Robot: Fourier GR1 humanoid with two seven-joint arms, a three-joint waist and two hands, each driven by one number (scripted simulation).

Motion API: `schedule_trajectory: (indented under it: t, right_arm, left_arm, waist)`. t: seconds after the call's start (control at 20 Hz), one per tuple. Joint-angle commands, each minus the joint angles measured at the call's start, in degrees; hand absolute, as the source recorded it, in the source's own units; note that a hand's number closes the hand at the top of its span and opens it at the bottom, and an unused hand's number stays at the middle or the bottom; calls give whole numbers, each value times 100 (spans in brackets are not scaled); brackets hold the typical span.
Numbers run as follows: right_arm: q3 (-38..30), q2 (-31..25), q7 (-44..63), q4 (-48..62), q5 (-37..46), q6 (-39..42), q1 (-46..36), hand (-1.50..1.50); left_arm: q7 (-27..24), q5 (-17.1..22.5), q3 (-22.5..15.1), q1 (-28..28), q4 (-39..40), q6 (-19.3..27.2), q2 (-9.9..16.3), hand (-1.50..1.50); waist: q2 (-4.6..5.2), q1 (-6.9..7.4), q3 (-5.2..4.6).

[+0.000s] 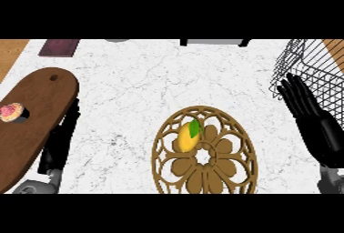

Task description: Pick the lemon from the placemat and place it in the basket

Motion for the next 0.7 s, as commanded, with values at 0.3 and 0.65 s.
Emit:
schedule_trajectory:
  t: [0.3, 0.65]
  right_arm:
    - [1266, 958, 897, 111, 876, -482, -2339, 150]
    - [2596, 2685, 1790, 1276, 2807, -2682, -2838, -150]
  left_arm:
    - [544, 745, -206, 396, 664, -711, -612, 0]
    - [781, 943, 33, 530, 524, -1002, -246, 0]
  waist:
    - [79, 488, 55]
    - [-15, 275, 72]
